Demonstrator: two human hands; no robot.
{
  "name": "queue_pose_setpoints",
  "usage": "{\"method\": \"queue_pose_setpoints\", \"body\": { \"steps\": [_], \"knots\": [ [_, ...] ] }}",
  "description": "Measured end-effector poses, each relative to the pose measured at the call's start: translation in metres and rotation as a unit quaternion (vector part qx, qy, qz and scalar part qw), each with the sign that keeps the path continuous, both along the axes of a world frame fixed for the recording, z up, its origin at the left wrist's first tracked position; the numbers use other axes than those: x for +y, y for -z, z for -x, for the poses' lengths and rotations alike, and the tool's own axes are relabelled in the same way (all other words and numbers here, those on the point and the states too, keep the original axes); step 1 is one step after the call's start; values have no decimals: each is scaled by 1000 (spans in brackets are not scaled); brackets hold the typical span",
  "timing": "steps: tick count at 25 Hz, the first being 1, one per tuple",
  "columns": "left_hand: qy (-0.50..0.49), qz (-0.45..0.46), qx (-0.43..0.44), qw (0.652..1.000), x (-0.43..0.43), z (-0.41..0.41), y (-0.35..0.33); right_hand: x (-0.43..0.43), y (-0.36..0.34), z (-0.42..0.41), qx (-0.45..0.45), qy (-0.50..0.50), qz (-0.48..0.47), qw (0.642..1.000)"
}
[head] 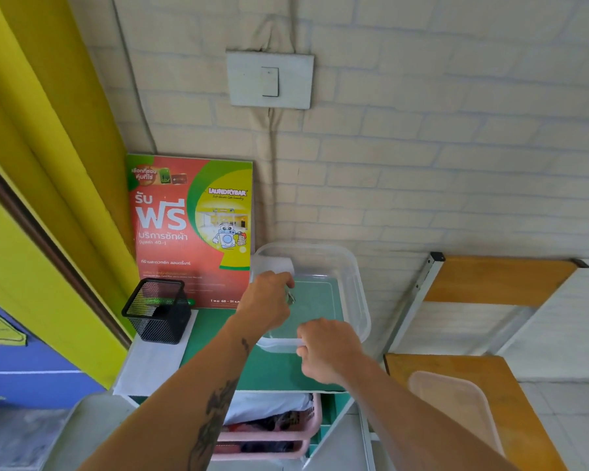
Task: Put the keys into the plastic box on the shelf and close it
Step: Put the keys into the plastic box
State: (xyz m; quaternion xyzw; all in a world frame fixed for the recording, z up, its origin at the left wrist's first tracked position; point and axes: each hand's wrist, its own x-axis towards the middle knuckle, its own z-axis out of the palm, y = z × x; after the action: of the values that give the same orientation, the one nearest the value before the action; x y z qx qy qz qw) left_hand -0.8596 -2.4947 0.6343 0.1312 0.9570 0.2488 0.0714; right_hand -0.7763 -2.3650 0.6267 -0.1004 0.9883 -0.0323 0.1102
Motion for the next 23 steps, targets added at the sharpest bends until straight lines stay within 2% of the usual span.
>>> {"method": "queue_pose_setpoints", "body": {
  "steps": [11,16,23],
  "knots": [
    [-53,-159,40,985,-16,-17,-6,0,-5,3,-26,0,-1,1000],
    [-102,-244,7,965,-15,-25,-18,9,-18,2,-88,14,89,992],
    [-99,-331,-12,938,46,-52,-43,96,-65,-29,46,56,243,967]
  ]
}}
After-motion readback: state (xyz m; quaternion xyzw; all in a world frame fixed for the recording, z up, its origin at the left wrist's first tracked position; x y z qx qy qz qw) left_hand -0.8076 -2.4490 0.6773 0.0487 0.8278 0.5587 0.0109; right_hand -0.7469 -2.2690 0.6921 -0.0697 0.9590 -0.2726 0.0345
